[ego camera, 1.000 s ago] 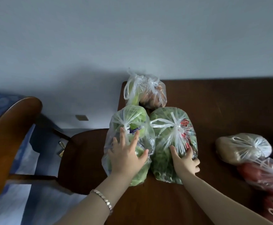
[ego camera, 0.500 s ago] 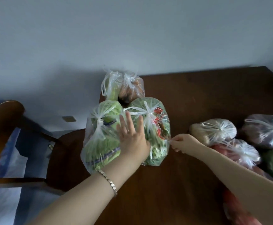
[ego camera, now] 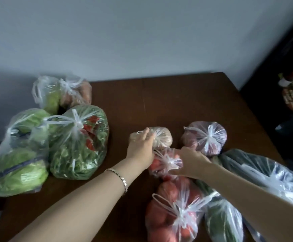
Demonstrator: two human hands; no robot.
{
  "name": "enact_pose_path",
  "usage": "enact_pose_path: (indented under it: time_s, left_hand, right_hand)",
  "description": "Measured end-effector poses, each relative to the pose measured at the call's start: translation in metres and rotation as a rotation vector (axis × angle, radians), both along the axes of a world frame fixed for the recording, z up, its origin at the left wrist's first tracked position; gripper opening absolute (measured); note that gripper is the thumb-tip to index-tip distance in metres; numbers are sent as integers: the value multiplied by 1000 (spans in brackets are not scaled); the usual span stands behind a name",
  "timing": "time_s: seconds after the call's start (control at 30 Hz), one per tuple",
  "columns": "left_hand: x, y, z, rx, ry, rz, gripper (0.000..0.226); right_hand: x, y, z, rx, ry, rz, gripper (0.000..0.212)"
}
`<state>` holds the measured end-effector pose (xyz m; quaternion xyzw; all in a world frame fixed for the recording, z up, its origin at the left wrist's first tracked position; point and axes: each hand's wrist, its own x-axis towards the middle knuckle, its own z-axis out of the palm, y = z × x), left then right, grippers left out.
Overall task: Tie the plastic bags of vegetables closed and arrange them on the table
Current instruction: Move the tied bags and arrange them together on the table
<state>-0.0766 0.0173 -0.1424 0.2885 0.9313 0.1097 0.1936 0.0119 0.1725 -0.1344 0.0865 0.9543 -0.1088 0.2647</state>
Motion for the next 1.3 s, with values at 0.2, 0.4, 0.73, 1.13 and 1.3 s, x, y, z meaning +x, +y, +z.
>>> enact_pose_path:
  time_s: [0.2, 0.4, 0.73, 1.13, 1.3]
  left_hand:
    - [-19, 39, -24, -167, 36, 45, 55]
    - [-32, 55, -11, -280, 22, 63, 41]
    - [-87, 29, 0, -33, -139, 110, 8]
    - [-259, -21, 8, 371, -12, 525, 29]
    - [-314, -40, -13, 358, -2, 609, 34]
  right_hand:
    - [-3, -12, -21, -54, 96, -11, 49]
    - [-14, 6, -20, -184, 108, -85, 31]
    - [-50, 12, 1, -279, 293, -306, 16]
    - [-255, -18, -25, -564, 327, -689, 13]
    - [-330, -47, -37, -586, 379, -635, 7]
